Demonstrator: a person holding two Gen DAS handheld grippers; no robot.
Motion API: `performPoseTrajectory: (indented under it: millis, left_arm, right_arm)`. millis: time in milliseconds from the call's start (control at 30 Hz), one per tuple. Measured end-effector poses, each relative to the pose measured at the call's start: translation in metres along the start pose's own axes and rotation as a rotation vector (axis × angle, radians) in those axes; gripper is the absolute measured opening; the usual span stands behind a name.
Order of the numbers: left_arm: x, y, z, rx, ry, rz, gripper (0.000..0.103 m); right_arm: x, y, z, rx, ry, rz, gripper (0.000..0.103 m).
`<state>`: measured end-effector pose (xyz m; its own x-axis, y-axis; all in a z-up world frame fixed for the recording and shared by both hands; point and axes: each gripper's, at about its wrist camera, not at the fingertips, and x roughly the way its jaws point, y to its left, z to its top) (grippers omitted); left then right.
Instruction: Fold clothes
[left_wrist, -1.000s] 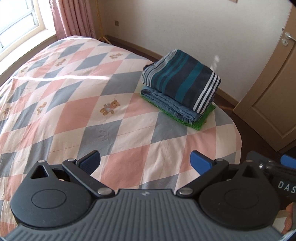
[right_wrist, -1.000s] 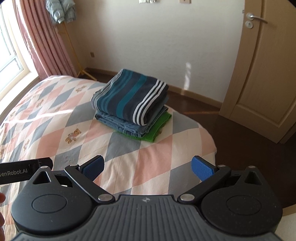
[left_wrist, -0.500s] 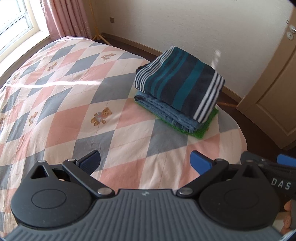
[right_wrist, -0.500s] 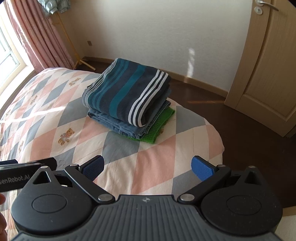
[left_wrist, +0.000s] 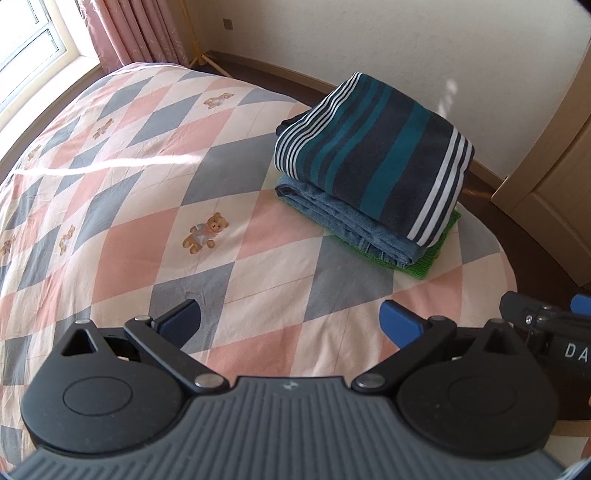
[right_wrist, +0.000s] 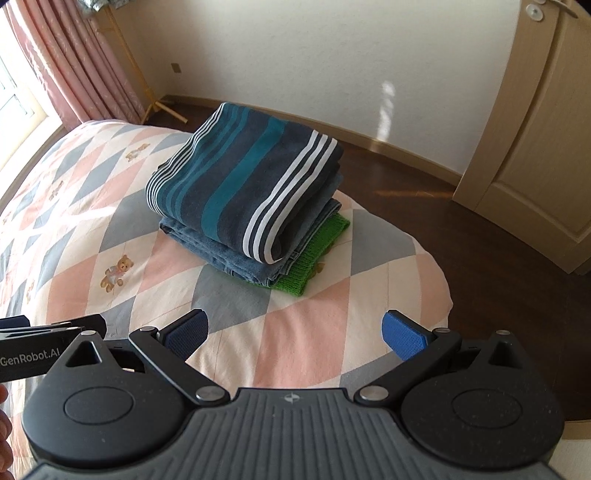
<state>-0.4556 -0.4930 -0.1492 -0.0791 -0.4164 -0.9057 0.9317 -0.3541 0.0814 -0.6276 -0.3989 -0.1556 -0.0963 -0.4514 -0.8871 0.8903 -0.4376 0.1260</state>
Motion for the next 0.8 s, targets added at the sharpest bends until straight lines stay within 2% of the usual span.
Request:
performPoseTrajectory:
  millis: [333, 800]
  left_arm:
    - [0.012, 0.000, 0.013, -0.055, 0.026, 0.007, 0.102]
    - [0.024, -0.028, 0.025, -0.028, 0.038, 0.045, 0.102]
  right_arm:
    - [0.020, -0.003, 0.010, -0.035, 0.047, 0.004, 0.103]
    - [0.037, -0.020, 0.022, -0.090, 0.084, 0.015, 0.103]
